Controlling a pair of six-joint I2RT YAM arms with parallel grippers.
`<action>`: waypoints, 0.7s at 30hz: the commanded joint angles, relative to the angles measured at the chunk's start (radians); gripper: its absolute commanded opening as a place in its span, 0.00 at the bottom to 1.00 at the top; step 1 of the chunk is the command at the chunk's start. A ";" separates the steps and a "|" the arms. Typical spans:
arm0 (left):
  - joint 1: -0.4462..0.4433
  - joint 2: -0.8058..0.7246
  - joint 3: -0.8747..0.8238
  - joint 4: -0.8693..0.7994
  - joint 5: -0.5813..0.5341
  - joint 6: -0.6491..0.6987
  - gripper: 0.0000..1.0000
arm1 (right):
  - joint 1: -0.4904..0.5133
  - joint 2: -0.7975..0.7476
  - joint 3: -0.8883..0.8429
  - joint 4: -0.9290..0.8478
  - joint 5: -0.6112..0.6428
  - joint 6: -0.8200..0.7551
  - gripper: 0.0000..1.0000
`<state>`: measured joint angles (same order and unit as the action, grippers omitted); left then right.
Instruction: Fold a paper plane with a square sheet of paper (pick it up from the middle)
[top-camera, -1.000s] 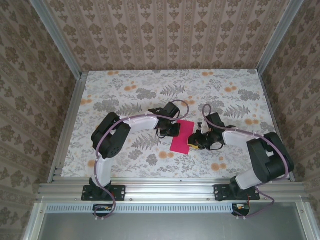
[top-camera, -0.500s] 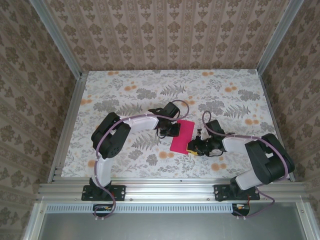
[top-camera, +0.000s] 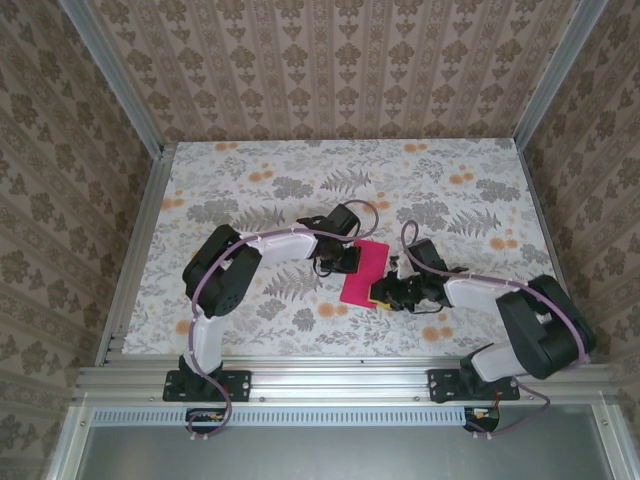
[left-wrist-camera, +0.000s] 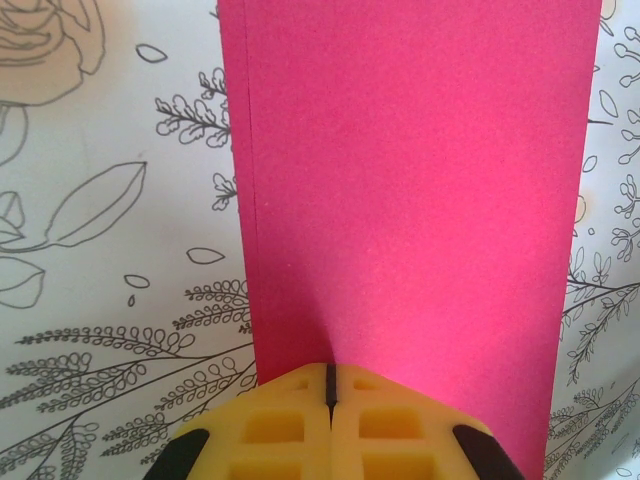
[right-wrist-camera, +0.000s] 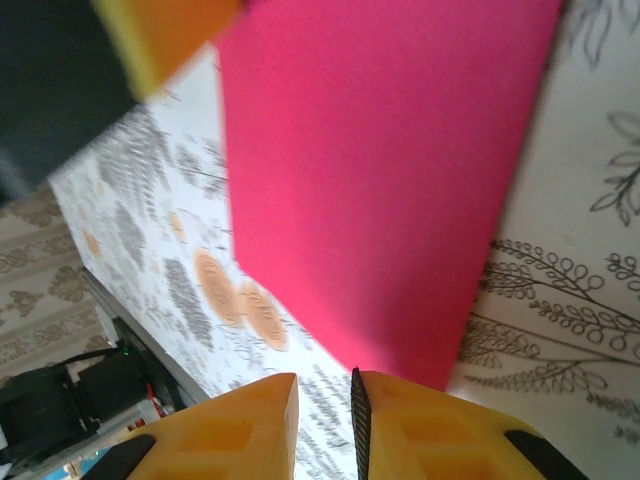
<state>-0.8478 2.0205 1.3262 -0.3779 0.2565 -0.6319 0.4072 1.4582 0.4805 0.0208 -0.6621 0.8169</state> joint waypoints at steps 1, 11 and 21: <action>-0.017 0.024 -0.028 -0.098 -0.011 0.013 0.00 | 0.018 0.068 -0.001 -0.004 -0.020 0.007 0.23; -0.017 0.015 -0.032 -0.107 -0.023 0.019 0.00 | -0.169 0.016 0.202 -0.134 0.047 -0.119 0.26; -0.017 0.023 -0.019 -0.117 -0.022 0.021 0.00 | -0.223 0.384 0.407 0.019 0.020 -0.085 0.24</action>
<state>-0.8497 2.0205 1.3266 -0.3790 0.2497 -0.6315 0.1837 1.7985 0.8619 0.0242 -0.6590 0.7330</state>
